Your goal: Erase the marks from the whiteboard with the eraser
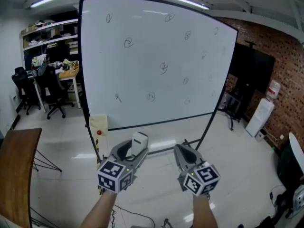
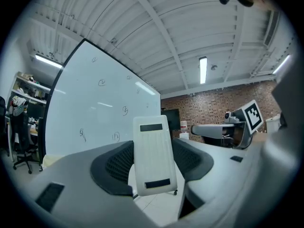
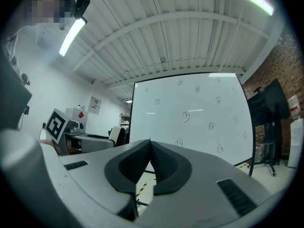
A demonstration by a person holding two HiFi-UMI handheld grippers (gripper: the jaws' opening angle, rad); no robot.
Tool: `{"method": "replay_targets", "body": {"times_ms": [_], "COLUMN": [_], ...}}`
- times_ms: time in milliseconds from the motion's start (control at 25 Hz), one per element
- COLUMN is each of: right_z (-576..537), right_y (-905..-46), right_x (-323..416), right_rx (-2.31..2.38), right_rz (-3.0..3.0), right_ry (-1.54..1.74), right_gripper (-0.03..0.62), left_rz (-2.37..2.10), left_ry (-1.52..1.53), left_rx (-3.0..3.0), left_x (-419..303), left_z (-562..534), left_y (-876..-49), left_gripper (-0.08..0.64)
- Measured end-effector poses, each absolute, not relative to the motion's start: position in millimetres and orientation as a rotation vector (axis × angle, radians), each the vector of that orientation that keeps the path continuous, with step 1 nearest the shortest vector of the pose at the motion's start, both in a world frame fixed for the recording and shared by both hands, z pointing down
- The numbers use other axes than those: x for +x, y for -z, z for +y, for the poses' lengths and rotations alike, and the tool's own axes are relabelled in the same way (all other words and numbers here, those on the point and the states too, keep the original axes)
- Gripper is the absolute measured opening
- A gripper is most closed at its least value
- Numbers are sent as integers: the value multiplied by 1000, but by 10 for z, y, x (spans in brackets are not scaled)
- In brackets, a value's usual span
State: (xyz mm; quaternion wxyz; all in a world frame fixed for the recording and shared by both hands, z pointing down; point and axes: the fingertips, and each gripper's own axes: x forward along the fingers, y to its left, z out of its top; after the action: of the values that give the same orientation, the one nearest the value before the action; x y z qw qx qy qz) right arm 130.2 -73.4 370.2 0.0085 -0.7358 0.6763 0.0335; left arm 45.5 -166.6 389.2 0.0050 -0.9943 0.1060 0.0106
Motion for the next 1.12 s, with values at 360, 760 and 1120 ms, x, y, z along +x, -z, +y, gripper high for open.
{"method": "replay_targets", "body": {"times_ms": [360, 760, 1120], "right_z": [-1712, -2881, -3526], "right_y": [-3506, -3254, -2989], "right_x": [1742, 2402, 2522], "right_rx": [-2166, -1818, -1586], "right_rz": [2249, 2517, 2636], "right_ry": [-191, -245, -309], "right_gripper": [-11, -11, -11], "left_rz": [475, 877, 1137], "left_ry": [-100, -51, -30], "left_rx": [-3051, -2896, -2750], "left_x": [881, 1368, 1408], "left_z": [-2575, -3447, -3983], "left_y": [-3712, -3429, -3102], "left_gripper": [256, 255, 255]}}
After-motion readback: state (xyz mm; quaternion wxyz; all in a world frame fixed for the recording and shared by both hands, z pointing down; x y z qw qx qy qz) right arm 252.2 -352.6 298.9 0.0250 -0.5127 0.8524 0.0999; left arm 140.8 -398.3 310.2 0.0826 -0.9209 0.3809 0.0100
